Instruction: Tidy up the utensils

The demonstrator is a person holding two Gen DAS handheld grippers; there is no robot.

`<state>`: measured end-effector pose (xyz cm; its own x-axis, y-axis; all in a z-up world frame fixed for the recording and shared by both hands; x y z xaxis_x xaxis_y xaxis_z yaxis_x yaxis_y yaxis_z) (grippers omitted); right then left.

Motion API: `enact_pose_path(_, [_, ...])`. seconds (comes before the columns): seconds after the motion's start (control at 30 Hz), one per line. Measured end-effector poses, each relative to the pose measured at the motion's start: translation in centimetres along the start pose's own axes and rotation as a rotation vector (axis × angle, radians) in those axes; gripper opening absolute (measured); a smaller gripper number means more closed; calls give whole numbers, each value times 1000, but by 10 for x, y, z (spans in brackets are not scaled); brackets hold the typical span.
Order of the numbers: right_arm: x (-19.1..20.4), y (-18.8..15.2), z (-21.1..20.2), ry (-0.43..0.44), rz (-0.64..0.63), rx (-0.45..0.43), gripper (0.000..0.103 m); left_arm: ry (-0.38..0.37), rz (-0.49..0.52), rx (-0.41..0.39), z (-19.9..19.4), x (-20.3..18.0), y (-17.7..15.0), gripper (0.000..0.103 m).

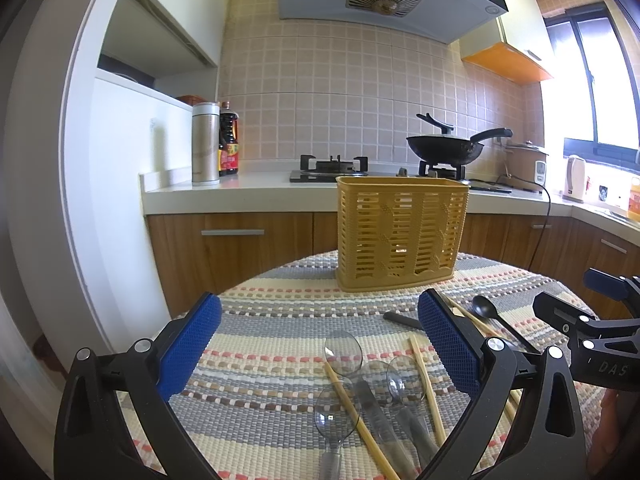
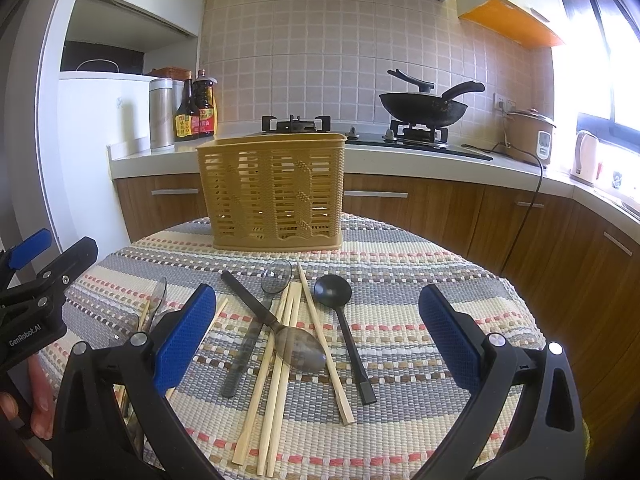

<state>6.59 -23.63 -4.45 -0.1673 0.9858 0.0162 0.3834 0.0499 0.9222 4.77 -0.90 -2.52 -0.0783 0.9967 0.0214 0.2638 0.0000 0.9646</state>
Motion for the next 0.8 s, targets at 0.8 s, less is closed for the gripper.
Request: enact_pose_path(0.8, [-17,38,58,68,-29,469,86,-524,74,889,66,20,-40,72])
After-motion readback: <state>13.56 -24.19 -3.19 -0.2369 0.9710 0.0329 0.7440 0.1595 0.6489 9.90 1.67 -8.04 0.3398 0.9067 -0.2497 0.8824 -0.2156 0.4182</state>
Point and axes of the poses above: each gripper's, at about its wrist camera, not at the fingertips, and z roughly the way its jaws point, x to its left, y to its top, the point moved 5 cm from there along z, roughly the way its jaws point, and after that the axes turned 6 degrees about y, right-handed, at the moved point
